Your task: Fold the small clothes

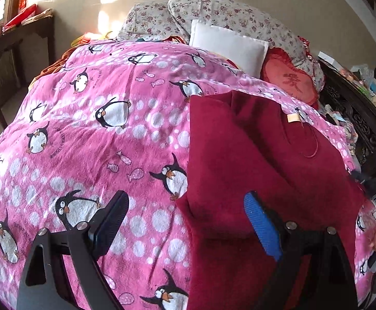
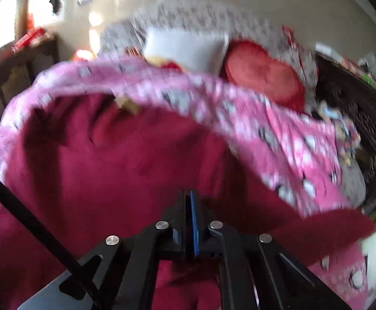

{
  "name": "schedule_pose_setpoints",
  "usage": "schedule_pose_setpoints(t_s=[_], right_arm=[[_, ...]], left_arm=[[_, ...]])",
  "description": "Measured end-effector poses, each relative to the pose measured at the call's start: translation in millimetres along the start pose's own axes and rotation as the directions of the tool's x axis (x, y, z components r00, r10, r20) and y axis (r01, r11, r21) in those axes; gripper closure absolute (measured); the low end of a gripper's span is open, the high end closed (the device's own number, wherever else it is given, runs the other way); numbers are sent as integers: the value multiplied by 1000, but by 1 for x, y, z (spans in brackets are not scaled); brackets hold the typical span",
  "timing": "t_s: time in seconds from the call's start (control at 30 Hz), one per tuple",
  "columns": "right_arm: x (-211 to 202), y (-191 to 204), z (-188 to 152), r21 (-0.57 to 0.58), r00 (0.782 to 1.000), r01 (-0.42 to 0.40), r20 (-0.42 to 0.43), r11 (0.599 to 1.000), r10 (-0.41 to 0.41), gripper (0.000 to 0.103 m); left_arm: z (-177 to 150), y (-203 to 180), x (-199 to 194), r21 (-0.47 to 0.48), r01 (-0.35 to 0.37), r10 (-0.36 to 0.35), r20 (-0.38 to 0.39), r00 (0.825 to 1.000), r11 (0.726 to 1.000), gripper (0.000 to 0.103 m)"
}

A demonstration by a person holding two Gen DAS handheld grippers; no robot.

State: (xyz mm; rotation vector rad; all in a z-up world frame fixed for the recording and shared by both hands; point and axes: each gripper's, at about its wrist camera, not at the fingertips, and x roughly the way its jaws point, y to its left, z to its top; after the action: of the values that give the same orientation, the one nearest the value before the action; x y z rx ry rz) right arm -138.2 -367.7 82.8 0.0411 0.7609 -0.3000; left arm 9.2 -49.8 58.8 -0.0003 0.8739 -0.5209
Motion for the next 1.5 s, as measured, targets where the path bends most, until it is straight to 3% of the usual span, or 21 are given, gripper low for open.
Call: schedule_pose_setpoints(t_s=[0.1, 0.17, 0.2, 0.27, 0.3, 0.37, 0.4, 0.53, 0.57, 0.6, 0.63, 0.67, 0.87, 1.0, 1.07, 1.13, 1.17, 1.2, 1.33, 1.4, 1.5], right_arm=[[-23, -13, 16, 57, 992, 38, 121, 998, -44, 103], [-19, -22, 19, 92, 992, 68, 101, 993, -77, 103], [-15, -26, 15, 102, 994, 57, 85, 993, -65, 102], [-11, -25, 6, 98, 994, -82, 84, 992, 74, 101], [-10, -20, 2, 82, 989, -136, 76, 987, 129, 82], [-9, -14, -1, 49, 995, -82, 56, 995, 79, 39], [-11, -13, -3, 44, 997, -45, 66, 998, 42, 34], [-7, -22, -14, 75, 999, -46, 25, 996, 44, 34], [-2, -23, -16, 72, 999, -44, 9, 996, 43, 39], [5, -21, -21, 61, 999, -28, -28, 998, 29, 71], [17, -19, -22, 47, 997, -17, -72, 999, 21, 95], [19, -18, -23, 41, 997, -4, -75, 999, 7, 97], [-27, -28, -5, 55, 994, 14, 110, 998, -20, 98], [-4, -43, -4, 103, 989, 123, 68, 987, -130, 97], [15, -48, -13, 125, 995, 104, -4, 987, -104, 95], [16, -52, -20, 144, 995, 102, -24, 984, -99, 81], [6, -53, -22, 160, 996, 88, 8, 983, -91, 64], [-8, -53, -23, 179, 996, 58, 54, 982, -68, 54], [-21, -35, -24, 166, 995, -88, 70, 982, 77, 57], [-13, -21, -26, 145, 989, -145, 42, 979, 140, 70], [7, -1, -32, 86, 996, -84, -10, 993, 85, 70]], left_arm=[[2, -8, 9, 9, -26, 26, -1, 1000, 1000, 13], [0, -14, 21, 30, -46, 47, -34, 998, 999, 13], [-2, -17, 25, 42, -48, 50, -51, 997, 998, 13], [-6, -19, 27, 55, -51, 54, -54, 997, 997, 13], [-7, -18, 26, 57, -56, 59, -49, 997, 997, 13], [-7, -18, 26, 51, -58, 60, -48, 997, 997, 13], [-7, -17, 26, 45, -52, 55, -52, 997, 998, 13], [-7, -14, 27, 27, -54, 55, -52, 997, 998, 13], [-8, -13, 29, 25, -53, 54, -58, 997, 998, 13], [-9, -13, 30, 22, -51, 53, -63, 997, 998, 13], [-10, -13, 32, 19, -53, 54, -66, 996, 998, 13], [-10, -13, 32, 18, -55, 56, -67, 996, 998, 13], [-9, -22, 29, 27, -79, 80, -21, 997, 997, 13], [-15, -29, 45, 54, -83, 86, -67, 994, 995, 13], [-15, -28, 46, 57, -95, 99, -72, 992, 994, 13], [-13, -26, 40, 46, -98, 101, -60, 993, 994, 13], [-10, -25, 33, 37, -103, 104, -31, 994, 994, 13], [-7, -25, 29, 35, -110, 110, -10, 994, 993, 13], [8, -38, 29, 43, -85, 85, 5, 996, 995, 13], [14, -47, 35, 44, -61, 60, 11, 998, 997, 13], [20, -58, 55, 72, -108, 108, -6, 994, 992, 13]])
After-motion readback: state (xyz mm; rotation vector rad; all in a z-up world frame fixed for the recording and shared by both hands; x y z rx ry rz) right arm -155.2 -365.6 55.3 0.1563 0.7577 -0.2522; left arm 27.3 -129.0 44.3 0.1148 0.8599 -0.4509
